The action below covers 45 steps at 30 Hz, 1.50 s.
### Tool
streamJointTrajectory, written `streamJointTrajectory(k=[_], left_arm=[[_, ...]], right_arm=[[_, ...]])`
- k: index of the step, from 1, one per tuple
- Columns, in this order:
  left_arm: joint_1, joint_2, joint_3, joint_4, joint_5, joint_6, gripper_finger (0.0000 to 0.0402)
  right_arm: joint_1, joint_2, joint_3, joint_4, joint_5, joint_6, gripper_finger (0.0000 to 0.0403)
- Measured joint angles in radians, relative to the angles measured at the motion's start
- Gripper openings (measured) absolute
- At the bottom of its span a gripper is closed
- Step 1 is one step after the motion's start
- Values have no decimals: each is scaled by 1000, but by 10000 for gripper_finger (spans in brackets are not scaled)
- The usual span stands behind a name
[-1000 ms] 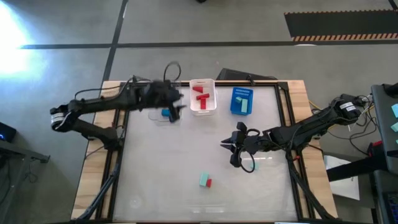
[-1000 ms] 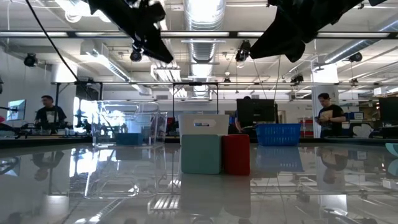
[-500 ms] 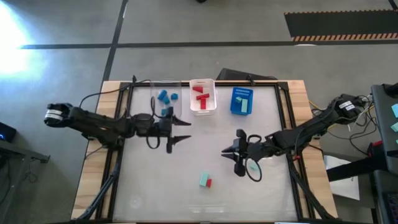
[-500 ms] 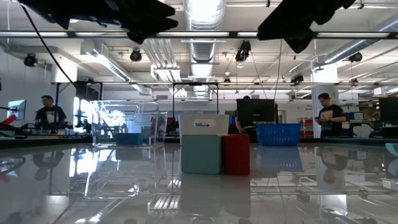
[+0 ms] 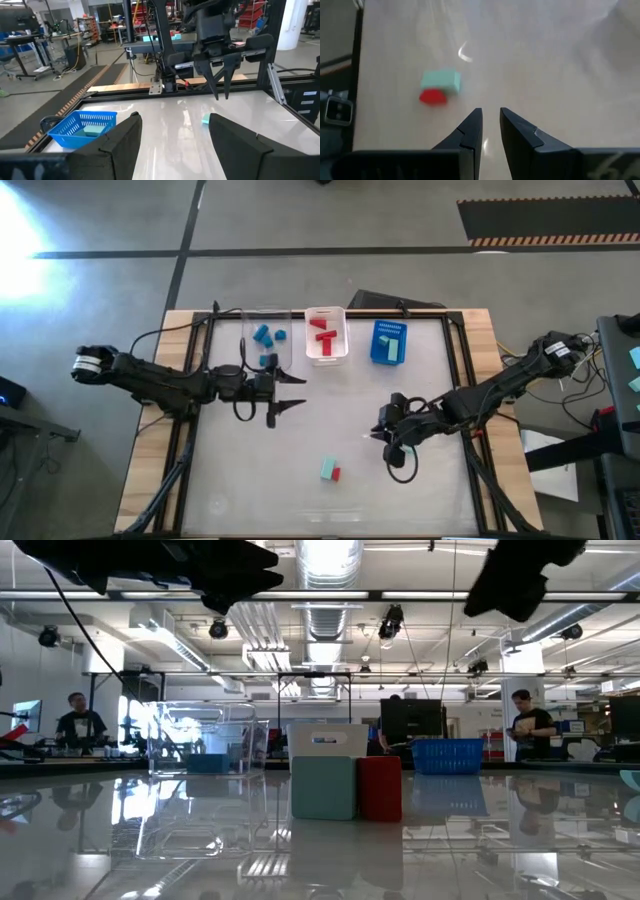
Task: Sort & place blocks by color
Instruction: Put the light blue block into the blue bin
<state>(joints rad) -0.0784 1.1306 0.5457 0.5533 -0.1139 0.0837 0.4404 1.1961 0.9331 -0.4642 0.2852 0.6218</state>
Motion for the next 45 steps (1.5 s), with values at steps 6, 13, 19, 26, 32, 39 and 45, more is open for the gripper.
streamJointTrajectory(k=[6, 13, 19, 26, 32, 39, 45], left_arm=[[0, 1, 0, -1, 0, 2, 215], [0, 1, 0, -1, 0, 10, 215], [0, 0, 0, -1, 0, 37, 215], [0, 0, 1, 5, -26, 64, 215], [0, 0, 1, 5, -26, 64, 215], [0, 0, 1, 6, -36, 64, 215], [0, 0, 1, 5, -49, 64, 215]], right_arm=[[46, 0, 6, -122, -117, 119, 57], [117, 0, -11, -437, -240, 317, 58], [147, 0, -33, -434, -234, 330, 107], [147, 26, -91, -398, -207, 324, 191], [147, 136, -103, -341, -232, 269, 223], [146, 242, -103, -347, -234, 271, 226], [146, 306, -102, -342, -234, 269, 225]])
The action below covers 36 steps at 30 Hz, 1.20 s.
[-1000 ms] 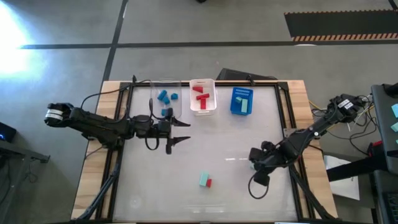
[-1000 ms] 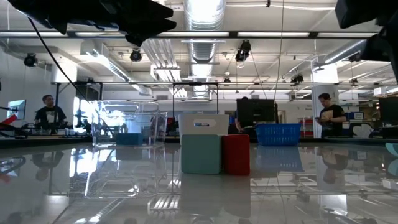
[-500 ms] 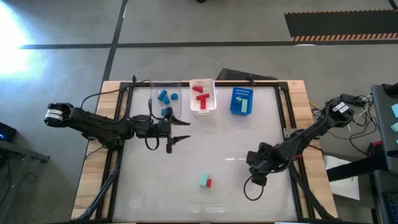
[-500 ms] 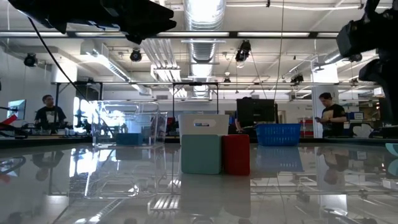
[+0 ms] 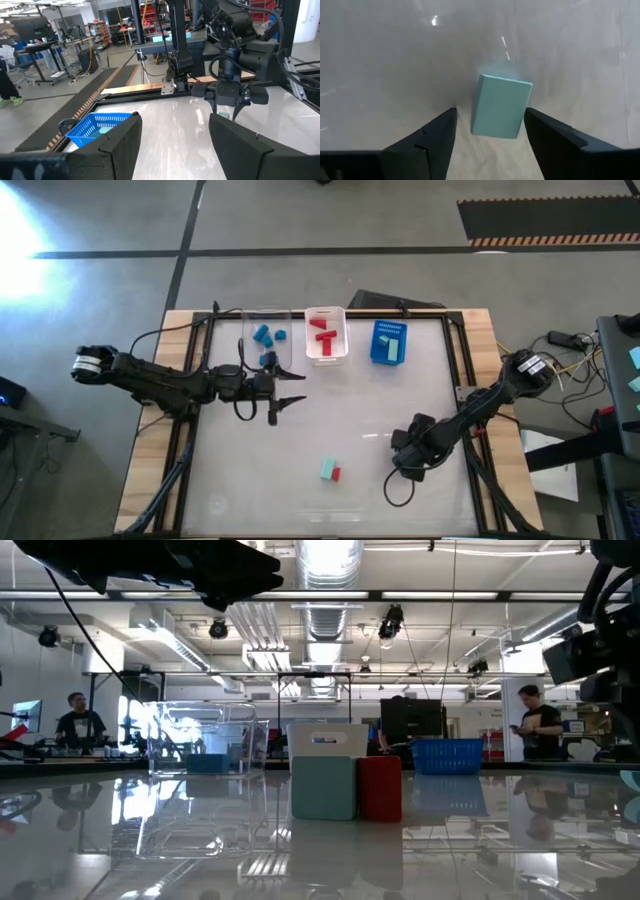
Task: Sort & place blocks by color
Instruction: Put the light blue block into the blue bin
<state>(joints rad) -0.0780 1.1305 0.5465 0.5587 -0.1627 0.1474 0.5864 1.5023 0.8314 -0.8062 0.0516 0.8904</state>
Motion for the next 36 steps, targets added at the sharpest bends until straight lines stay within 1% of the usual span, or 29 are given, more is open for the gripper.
streamJointTrajectory(k=[5, 10, 13, 18, 19, 27, 30, 32, 36], left_arm=[[0, 0, 0, 1, 0, 6, 215], [0, 0, 0, 1, 0, 21, 215], [0, 0, 0, 1, 0, 21, 215], [0, 0, 0, 0, 0, 21, 215], [0, 0, 0, 0, 0, 21, 215], [0, 0, 0, 1, 0, 27, 215], [0, 0, 0, 6, -8, 55, 215], [0, 0, 0, 29, -35, 103, 215], [6, -1, 0, 139, -116, 199, 215]], right_arm=[[-16, 14, 2, 5, -8, 7, 217], [-37, 7, 1, 11, -23, 11, 198], [-43, 5, 0, 17, -27, 7, 175], [-45, 5, 0, 28, -19, 5, 123], [-45, 4, 0, 28, -18, 4, 119], [-50, -7, -3, 48, -2, -8, 119], [-78, -19, 10, 130, 64, -24, 119], [-101, -25, 31, 151, 99, -65, 119], [-180, -25, 87, 218, 105, -201, 120]])
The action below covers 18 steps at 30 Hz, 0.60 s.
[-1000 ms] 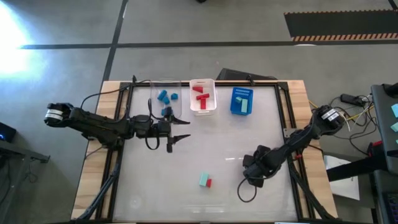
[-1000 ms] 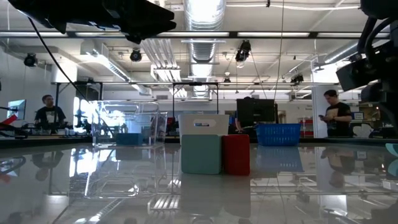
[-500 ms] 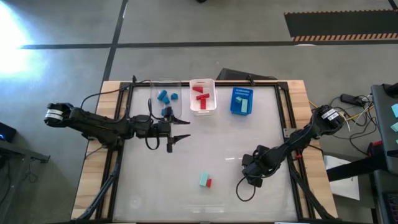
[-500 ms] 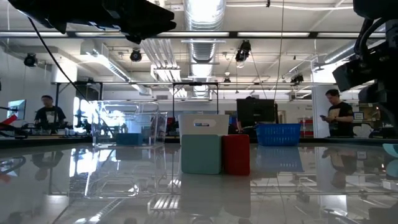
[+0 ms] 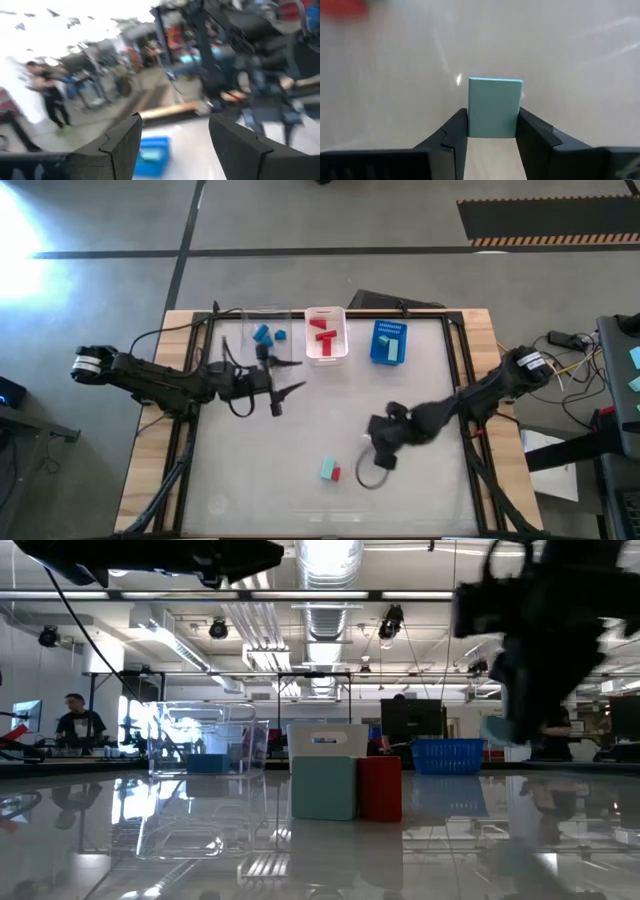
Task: Sort & place blocks by color
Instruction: Put the light blue block into the blue bin
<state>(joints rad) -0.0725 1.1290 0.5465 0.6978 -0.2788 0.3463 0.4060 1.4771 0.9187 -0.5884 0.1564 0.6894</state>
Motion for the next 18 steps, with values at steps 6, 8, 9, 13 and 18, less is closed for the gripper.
streamJointTrajectory(k=[6, 8, 9, 13, 18], left_arm=[[1, -8, 0, 92, -85, 54, 215], [1, -8, 0, 90, -105, 54, 215], [1, -8, 0, 88, -114, 54, 215], [-1, -7, 0, 88, -117, 53, 215], [-3, -7, 0, 85, -116, 53, 215]], right_arm=[[-147, -1, 119, 2, 2, -216, 122], [-200, -1, 165, -13, 6, -288, 123], [-227, -1, 191, -29, 7, -316, 123], [-358, 5, 307, -180, 1, -388, 123], [-556, 17, 409, -361, 2, -473, 124]])
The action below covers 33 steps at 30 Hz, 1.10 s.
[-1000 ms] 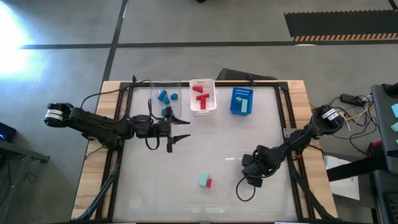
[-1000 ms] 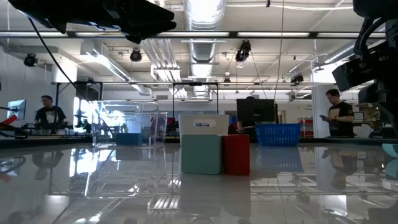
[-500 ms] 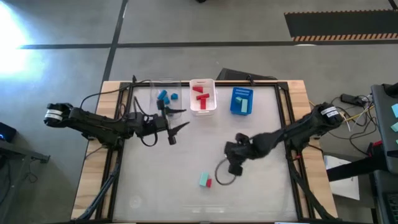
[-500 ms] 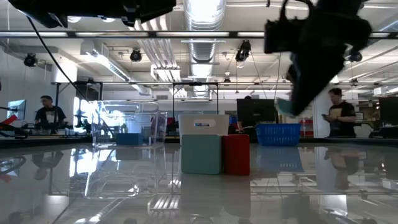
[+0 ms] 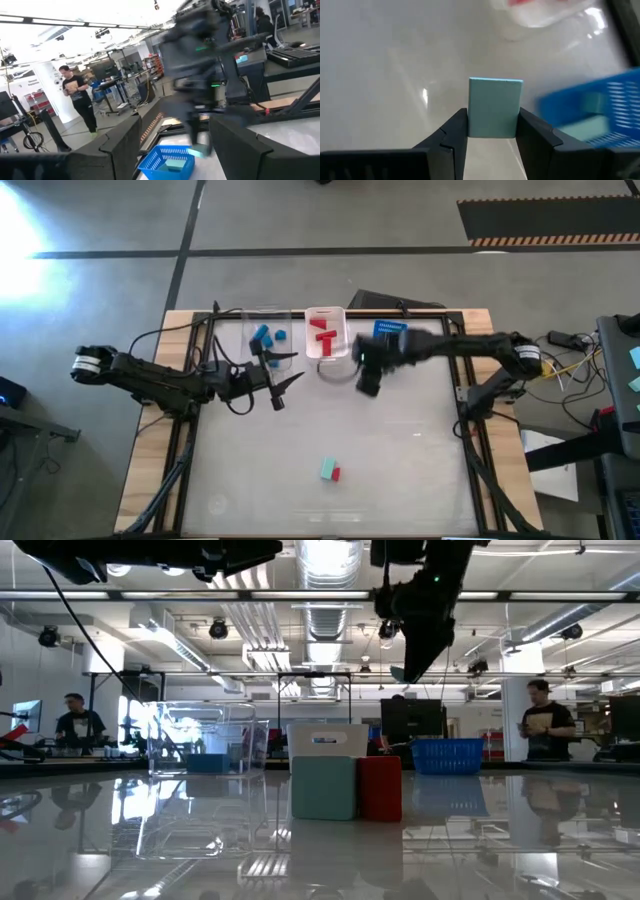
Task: Sort & place blocks by color
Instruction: Put the light blue block into the blue bin
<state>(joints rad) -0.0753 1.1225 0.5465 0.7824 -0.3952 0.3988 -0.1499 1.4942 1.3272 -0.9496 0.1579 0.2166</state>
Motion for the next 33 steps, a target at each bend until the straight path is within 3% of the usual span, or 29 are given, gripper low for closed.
streamJointTrajectory(k=[3, 6, 14, 18, 25, 33], left_arm=[[0, 0, 0, -7, 0, 0, 215], [0, 0, 0, -7, 0, -1, 215], [0, 0, 0, -6, 1, -1, 215], [0, 0, 0, -6, 1, -1, 215], [0, 0, 0, -6, 1, -2, 215], [0, 0, 0, -7, 1, -2, 215]], right_arm=[[-124, 0, 9, -22, -15, -84, 124], [-259, 1, 3, -17, -105, -133, 125], [-521, 63, -35, -18, -194, -110, 125], [-550, 127, -39, -10, -245, -122, 125], [-549, 225, -39, -2, -237, -122, 127], [-548, 239, -39, 1, -237, -114, 172]])
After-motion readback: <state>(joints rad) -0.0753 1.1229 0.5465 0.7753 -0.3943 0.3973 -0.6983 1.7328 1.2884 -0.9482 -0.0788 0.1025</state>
